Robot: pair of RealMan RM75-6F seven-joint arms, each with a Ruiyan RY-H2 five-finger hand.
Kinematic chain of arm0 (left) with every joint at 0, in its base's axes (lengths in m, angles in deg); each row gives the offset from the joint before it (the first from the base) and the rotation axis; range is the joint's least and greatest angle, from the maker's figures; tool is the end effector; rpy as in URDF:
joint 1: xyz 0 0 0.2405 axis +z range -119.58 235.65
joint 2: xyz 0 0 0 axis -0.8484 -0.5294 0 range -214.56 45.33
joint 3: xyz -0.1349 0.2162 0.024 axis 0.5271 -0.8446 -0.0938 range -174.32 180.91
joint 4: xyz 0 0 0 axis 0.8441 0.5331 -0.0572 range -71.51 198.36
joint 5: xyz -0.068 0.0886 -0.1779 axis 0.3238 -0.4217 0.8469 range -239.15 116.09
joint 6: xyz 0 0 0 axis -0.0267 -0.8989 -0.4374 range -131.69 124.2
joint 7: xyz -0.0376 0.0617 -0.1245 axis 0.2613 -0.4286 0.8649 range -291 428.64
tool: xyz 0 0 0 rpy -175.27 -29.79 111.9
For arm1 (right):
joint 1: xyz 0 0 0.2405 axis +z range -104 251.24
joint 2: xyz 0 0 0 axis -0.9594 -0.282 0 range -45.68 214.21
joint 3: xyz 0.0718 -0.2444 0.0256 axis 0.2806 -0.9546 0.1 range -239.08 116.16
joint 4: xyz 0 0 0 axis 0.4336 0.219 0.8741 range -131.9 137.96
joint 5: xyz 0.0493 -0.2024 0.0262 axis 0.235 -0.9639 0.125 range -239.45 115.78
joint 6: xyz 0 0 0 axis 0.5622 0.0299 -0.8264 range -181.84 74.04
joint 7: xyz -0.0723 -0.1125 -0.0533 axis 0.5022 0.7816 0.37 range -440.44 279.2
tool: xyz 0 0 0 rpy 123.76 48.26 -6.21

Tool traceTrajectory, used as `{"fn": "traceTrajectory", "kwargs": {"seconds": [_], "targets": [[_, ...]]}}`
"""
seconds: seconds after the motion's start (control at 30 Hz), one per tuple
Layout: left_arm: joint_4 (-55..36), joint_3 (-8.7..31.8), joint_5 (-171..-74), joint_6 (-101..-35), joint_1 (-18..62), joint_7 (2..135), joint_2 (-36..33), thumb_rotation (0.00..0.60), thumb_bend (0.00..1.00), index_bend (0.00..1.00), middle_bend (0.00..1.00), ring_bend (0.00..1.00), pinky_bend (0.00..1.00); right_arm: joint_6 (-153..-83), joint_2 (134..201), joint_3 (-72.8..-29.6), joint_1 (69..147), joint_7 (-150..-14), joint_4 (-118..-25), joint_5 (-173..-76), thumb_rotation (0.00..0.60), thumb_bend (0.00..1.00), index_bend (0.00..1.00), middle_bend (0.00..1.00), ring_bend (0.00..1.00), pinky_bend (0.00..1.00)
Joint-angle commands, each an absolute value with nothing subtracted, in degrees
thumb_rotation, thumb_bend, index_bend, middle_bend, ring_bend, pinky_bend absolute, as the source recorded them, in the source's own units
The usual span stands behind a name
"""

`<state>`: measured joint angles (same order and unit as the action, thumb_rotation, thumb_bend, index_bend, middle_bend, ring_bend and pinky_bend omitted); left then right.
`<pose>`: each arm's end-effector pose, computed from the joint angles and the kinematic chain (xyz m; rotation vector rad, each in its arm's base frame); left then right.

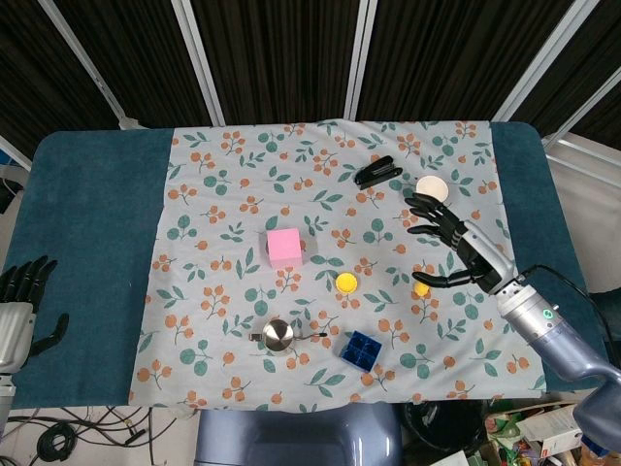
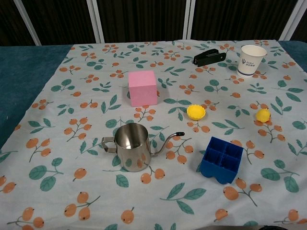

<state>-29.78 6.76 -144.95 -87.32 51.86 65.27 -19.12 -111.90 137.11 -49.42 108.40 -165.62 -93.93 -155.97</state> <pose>-0.3080 0.1898 0.1501 -1.3800 -0.9047 -0.8773 -0.1622 -0.3296 0.1684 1.3754 -2.0817 1.7464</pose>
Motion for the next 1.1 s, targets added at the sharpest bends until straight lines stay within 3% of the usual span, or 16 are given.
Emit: {"fn": "traceTrajectory", "kwargs": {"seconds": [0.03, 1.1], "targets": [[-29.85, 6.76, -145.04, -87.41, 51.84, 65.2, -19.08, 0.6, 0.4, 0.0, 0.02, 0.0, 0.0, -112.08, 137.29, -49.94, 108.61, -164.85, -94.2, -155.88, 0.6, 0.11, 0.0, 0.04, 0.06, 0.16], [-29.83, 6.37, -146.04, -88.71, 52.29, 64.1, -18.76, 0.6, 0.4, 0.0, 0.02, 0.0, 0.0, -106.29, 137.12, -51.17, 114.03, -154.35, -98.93, -152.12, 0.6, 0.11, 0.0, 0.04, 0.06, 0.16]]}}
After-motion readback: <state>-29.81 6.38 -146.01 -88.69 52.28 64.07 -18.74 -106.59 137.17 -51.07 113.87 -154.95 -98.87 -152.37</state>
